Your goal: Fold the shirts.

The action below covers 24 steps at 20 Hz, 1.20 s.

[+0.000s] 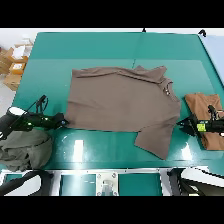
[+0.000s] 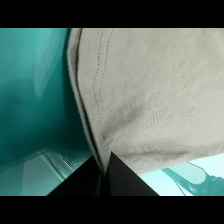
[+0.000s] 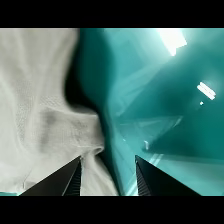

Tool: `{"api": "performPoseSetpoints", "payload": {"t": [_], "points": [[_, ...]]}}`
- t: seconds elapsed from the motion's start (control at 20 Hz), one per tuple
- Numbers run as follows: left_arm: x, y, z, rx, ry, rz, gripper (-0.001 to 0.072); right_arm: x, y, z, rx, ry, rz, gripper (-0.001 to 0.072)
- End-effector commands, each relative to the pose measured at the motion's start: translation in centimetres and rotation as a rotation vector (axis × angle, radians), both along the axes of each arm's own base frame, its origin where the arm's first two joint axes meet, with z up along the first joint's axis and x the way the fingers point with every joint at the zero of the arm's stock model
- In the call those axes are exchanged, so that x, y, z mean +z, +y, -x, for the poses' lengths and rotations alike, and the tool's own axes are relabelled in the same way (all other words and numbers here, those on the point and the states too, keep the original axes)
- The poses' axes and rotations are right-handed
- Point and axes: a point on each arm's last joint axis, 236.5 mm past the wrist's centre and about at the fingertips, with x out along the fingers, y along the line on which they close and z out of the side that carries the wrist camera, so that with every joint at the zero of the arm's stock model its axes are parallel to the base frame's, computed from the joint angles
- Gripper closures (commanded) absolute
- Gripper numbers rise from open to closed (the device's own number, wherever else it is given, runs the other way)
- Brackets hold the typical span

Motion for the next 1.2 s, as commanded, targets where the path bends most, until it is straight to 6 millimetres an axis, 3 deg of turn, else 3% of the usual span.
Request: {"api": "performPoseSetpoints", "payload": {"t": [0.0,0.25,0.35,0.45,0.5,0.55,0.65,0.75,0.85,0.95,1.05,1.15], "points": [[0.0,0.1,-0.1,-0.002,-0.005,-0.003,0.0682,-0.1,0.5,-0.5,0.001,-0.017,-0.052,0.0282],[0.1,-0.1,0.1,-0.008,0.002,0.004,0.0682,-2.2,4.1,-1.6,0.074,0.002,-0.157,0.0284],[0.1,-0.1,0.2,-0.009,0.003,0.005,0.0682,-2.7,4.5,-2.1,0.093,-0.003,-0.140,0.0304],[0.1,-0.2,0.2,-0.009,0.005,0.006,0.0682,-2.1,4.5,-2.8,0.106,-0.019,-0.138,0.0365],[0.1,-0.2,0.2,-0.010,0.005,0.007,0.0683,-1.6,4.5,-3.0,0.118,-0.025,-0.148,0.0427],[0.1,-0.2,0.2,-0.011,0.006,0.008,0.0683,-0.8,4.7,-3.0,0.153,-0.041,-0.163,0.0552],[0.2,-0.3,0.3,-0.014,0.009,0.011,0.0682,0.8,4.6,-3.5,0.180,-0.067,-0.167,0.0672],[0.6,-0.5,0.2,-0.020,0.005,0.023,0.0683,2.8,3.8,-4.6,0.186,-0.123,-0.122,0.0693],[2.8,-1.0,-0.9,-0.050,-0.028,0.051,0.0683,6.6,3.1,-7.1,0.162,-0.243,-0.071,0.0693],[8.0,-1.5,-3.1,-0.100,-0.134,0.074,0.0684,13.1,2.6,-10.3,0.130,-0.439,-0.024,0.0693],[16.5,-1.5,-5.8,-0.117,-0.331,0.054,0.0684,22.3,2.8,-12.8,0.116,-0.685,0.035,0.0693],[27.8,-1.7,-7.1,-0.123,-0.604,0.016,0.0683,33.7,4.0,-13.4,0.108,-0.976,0.120,0.0693]]}}
